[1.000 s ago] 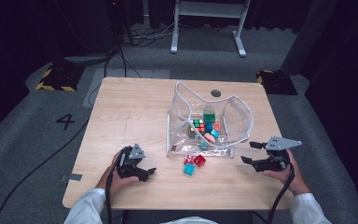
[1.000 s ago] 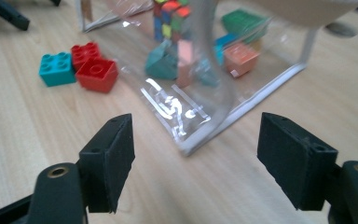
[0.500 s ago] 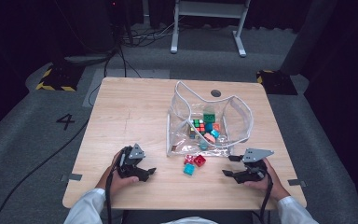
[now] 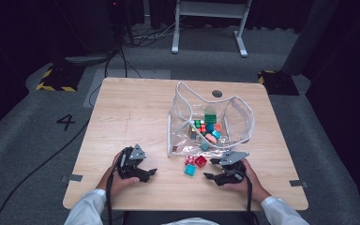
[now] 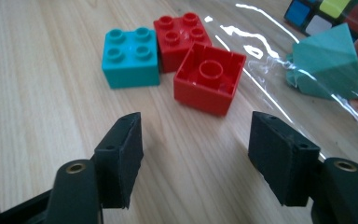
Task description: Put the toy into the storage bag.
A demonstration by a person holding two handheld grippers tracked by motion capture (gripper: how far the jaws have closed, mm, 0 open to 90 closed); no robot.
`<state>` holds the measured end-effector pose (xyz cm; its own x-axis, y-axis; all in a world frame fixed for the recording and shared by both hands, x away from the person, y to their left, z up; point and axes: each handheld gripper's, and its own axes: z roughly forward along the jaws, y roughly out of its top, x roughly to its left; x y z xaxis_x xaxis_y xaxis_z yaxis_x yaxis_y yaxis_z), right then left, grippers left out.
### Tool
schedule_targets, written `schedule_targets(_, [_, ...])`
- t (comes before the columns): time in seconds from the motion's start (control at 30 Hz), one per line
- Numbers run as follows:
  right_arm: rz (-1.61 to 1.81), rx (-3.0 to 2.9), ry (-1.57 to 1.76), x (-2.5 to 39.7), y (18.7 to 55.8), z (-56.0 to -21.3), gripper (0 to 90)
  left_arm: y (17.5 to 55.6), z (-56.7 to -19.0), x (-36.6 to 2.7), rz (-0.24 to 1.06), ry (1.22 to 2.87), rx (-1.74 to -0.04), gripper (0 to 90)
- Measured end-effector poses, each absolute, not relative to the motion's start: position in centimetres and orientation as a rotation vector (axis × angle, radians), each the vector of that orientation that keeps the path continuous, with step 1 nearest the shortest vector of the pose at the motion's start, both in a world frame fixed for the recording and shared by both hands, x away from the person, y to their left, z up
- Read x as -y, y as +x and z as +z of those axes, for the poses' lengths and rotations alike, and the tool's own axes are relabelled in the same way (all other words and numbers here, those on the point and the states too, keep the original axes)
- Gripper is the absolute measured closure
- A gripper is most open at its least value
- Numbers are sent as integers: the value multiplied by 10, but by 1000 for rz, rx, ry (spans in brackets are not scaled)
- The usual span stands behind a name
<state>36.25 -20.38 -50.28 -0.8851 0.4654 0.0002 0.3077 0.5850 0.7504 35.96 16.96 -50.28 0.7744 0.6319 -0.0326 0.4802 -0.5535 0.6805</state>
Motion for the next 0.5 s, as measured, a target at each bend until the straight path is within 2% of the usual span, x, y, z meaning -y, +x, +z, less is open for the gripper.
schedule_targets(0.1, [1175,-2594,572,196,368,-504,374,360,-503,-170,281,2266,-824,144])
schedule_targets(0.37, [1189,-2602,637,180,370,-503,432,360,-503,-170,281,2266,-824,144])
schedule_targets(0.5, [1194,-2591,645,179,372,-503,499,359,-503,-170,281,2266,-824,144])
